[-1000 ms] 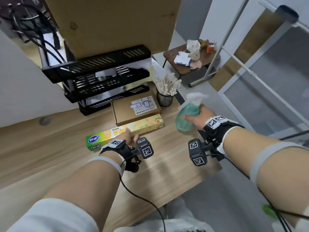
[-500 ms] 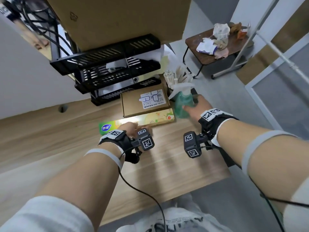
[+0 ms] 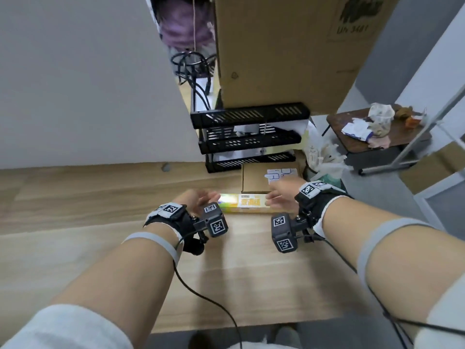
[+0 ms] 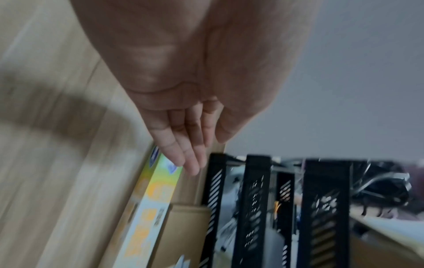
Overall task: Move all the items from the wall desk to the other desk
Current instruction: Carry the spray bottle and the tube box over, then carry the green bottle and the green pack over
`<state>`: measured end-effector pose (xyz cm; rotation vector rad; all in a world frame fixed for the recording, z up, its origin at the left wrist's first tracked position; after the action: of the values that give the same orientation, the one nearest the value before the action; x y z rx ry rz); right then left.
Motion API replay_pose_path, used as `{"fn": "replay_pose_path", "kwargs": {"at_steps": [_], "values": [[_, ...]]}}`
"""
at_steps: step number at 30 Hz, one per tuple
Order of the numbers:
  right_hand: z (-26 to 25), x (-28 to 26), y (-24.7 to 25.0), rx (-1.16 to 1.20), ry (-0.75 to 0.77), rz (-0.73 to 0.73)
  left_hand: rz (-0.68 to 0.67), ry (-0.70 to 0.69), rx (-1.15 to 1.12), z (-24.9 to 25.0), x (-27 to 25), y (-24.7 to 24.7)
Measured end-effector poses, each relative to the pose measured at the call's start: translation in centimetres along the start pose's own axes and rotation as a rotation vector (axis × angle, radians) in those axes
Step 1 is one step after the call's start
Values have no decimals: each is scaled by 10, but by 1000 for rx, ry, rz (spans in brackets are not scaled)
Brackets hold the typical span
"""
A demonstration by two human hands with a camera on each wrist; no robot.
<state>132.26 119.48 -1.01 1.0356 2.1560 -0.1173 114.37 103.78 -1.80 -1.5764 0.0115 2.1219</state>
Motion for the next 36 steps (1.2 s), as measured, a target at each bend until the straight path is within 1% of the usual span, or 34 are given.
{"fn": "replay_pose_path", "kwargs": {"at_steps": [1, 3, 5, 7, 11, 14, 18, 21, 29, 32, 36], "values": [[-20, -7, -25, -5, 44, -24, -40, -29, -38, 13, -7, 14], [-56, -22, -77, -9, 103, -61, -78, -103, -26, 44, -33, 55], [-88, -39, -131, -13, 167, -85, -80, -171, -4, 73, -57, 106], [-114, -57, -194, -28, 222, -120, -90, -238, -18, 104, -80, 169], [-154, -98, -335, -106, 295, -193, -25, -362, -59, 161, -124, 311], [-183, -132, -441, -157, 355, -290, 97, -443, -88, 195, -156, 418], [-212, -168, -564, -232, 421, -415, 188, -471, -163, 218, -191, 528], [-224, -184, -645, -298, 471, -486, 236, -502, -242, 232, -214, 596], [-253, -203, -847, -399, 541, -688, 461, -623, -364, 293, -271, 766], [-267, -208, -922, -397, 554, -767, 555, -642, -401, 324, -292, 824], [-292, -207, -1015, -404, 536, -836, 639, -647, -440, 365, -314, 885]]}}
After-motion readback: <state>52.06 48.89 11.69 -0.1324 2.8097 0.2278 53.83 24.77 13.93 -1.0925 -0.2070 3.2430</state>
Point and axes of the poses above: each hand's wrist, its own x-axis towards the middle knuckle, its own y-axis out of the back of the hand, z = x × y, the point moved 8 cm from there along x, towards the middle knuckle, and after that the axes turned 6 degrees about y, right-handed, at the moved point
